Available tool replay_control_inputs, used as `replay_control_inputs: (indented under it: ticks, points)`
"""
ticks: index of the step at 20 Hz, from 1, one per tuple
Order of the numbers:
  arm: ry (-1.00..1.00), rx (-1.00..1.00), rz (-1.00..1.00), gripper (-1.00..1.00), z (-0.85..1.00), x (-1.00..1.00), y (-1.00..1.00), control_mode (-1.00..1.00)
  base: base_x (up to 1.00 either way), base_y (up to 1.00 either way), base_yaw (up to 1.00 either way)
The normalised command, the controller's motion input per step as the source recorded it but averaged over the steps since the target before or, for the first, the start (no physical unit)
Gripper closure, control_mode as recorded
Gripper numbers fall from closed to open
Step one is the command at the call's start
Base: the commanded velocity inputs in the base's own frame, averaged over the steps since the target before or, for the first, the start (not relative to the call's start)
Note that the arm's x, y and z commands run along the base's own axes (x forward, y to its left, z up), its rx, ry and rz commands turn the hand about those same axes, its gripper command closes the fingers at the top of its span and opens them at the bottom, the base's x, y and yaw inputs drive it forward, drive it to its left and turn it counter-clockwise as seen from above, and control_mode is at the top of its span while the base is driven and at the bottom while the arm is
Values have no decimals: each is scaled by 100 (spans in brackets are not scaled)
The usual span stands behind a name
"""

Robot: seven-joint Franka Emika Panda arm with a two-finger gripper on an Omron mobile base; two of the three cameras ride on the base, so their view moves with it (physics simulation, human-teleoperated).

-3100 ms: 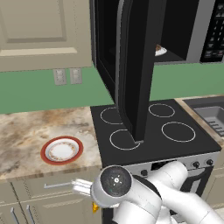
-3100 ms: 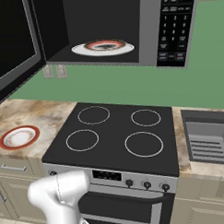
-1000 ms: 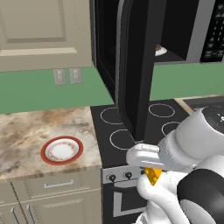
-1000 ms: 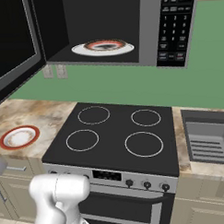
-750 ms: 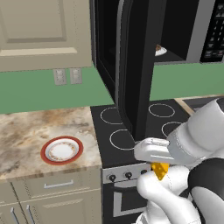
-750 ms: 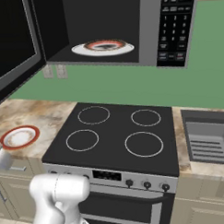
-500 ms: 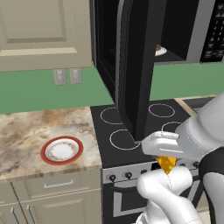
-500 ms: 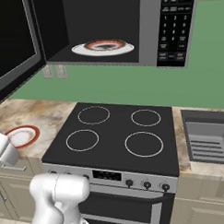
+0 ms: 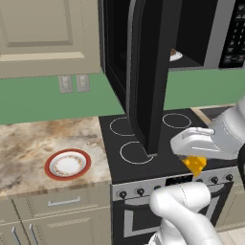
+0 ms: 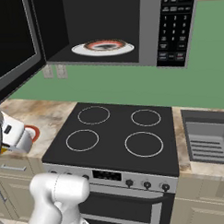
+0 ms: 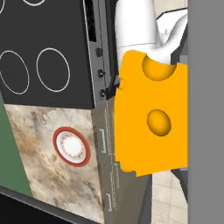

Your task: Pick the cheese from the counter and place it in the microwave. Then turn on the microwave.

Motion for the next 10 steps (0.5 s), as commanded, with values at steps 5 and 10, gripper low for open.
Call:
replay_control_inputs:
  ticks: [5,10]
  points:
    - [0,0,4,100,24,16,-26,-100,0,0,0]
    - [0,0,1,100,26,20,-24,-100,0,0,0]
